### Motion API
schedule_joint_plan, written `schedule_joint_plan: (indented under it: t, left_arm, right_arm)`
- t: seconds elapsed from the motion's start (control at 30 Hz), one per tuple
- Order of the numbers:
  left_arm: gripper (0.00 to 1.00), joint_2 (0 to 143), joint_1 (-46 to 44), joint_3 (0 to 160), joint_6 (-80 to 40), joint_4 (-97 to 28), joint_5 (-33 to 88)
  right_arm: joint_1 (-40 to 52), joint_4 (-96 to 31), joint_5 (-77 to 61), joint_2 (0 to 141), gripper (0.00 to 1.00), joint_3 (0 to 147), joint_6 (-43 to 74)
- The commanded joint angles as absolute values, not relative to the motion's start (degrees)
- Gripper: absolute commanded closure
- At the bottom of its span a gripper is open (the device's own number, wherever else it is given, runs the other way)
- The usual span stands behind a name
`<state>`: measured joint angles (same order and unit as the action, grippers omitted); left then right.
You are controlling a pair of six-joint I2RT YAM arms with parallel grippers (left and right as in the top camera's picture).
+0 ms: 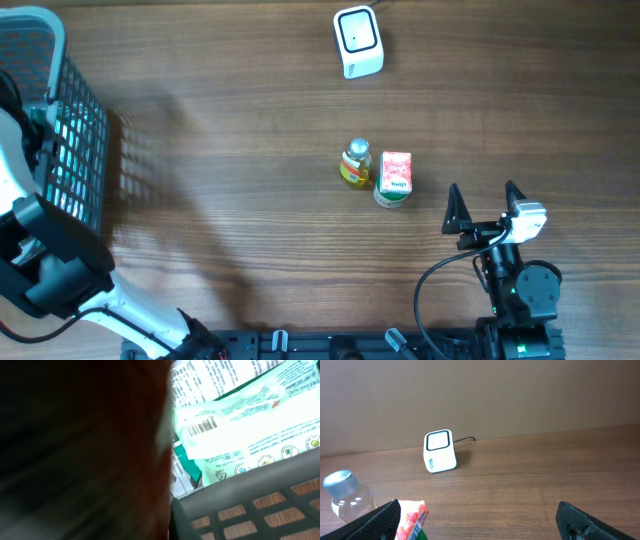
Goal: Scan the item barcode
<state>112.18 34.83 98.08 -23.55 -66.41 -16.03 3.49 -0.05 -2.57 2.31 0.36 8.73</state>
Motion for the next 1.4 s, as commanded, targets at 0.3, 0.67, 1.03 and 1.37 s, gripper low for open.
schedule_joint_plan:
  t: [0.3, 0.67, 1.03, 1.37]
  left_arm:
    - [0.04, 112.8, 36.1, 94.4, -4.6, -55.7, -13.0]
    - [0.0, 117.1, 38.3, 94.4, 11.8, -49.6, 6.2]
    - [0.71, 119.4, 38.5, 95.7, 8.1, -43.7, 6.2]
    - [0.81, 106.5, 38.5, 92.6, -15.3, -61.4, -10.5]
  right_arm:
    - [3.5, 0.1, -2.7, 2.0, 0.0, 0.3, 9.1]
    - [3.5, 0.1, -2.7, 2.0, 0.0, 0.3, 9.1]
    - [3.5, 0.1, -2.7, 2.0, 0.0, 0.3, 9.1]
    - [3.5, 0.1, -2.7, 2.0, 0.0, 0.3, 9.1]
